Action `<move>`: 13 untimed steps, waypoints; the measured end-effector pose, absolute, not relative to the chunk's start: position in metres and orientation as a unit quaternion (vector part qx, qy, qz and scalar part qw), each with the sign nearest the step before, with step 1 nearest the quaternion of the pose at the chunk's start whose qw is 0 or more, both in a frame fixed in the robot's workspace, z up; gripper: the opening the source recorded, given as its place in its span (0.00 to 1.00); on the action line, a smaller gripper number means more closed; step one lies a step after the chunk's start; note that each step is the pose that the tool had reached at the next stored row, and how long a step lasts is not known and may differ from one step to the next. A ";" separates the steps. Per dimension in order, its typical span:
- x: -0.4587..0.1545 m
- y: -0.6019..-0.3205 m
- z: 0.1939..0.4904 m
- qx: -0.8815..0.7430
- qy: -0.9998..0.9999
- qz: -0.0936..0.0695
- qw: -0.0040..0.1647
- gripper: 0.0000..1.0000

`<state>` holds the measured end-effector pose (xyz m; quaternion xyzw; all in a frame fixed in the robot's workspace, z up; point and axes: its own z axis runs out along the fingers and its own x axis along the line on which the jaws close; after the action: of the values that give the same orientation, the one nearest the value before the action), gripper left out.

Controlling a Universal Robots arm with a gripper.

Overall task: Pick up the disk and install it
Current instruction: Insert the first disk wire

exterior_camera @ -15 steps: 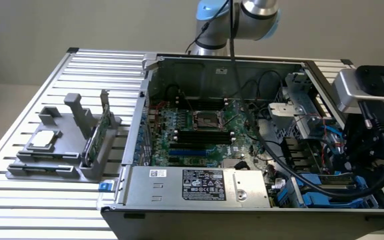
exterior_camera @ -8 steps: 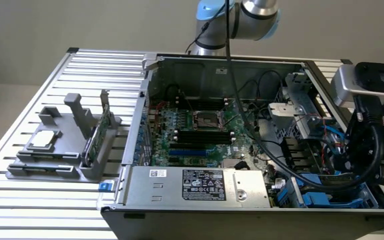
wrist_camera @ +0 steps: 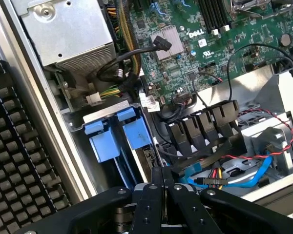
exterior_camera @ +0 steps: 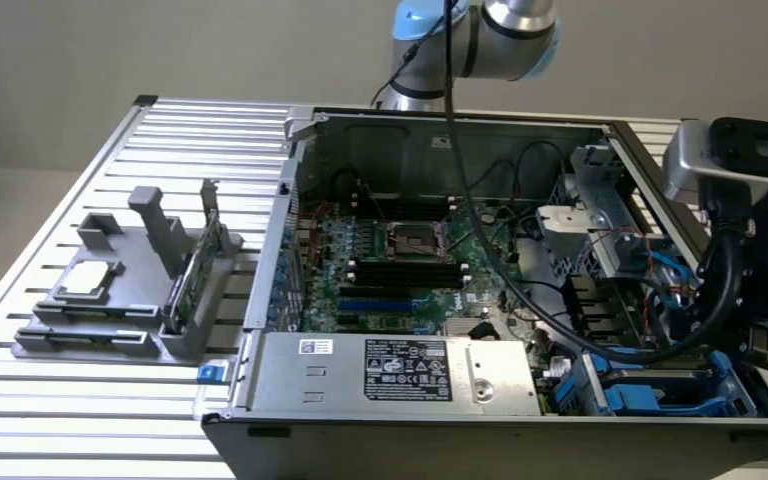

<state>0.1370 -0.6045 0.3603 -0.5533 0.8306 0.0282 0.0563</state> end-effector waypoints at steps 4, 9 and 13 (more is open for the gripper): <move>0.137 -0.604 0.360 -0.530 0.846 0.028 0.058 0.13; 0.137 -0.604 0.360 -0.500 0.864 0.028 0.060 0.13; 0.137 -0.604 0.360 -0.475 0.877 0.028 0.061 0.13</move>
<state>0.1367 -0.6045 0.3603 -0.4751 0.8774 0.0276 0.0611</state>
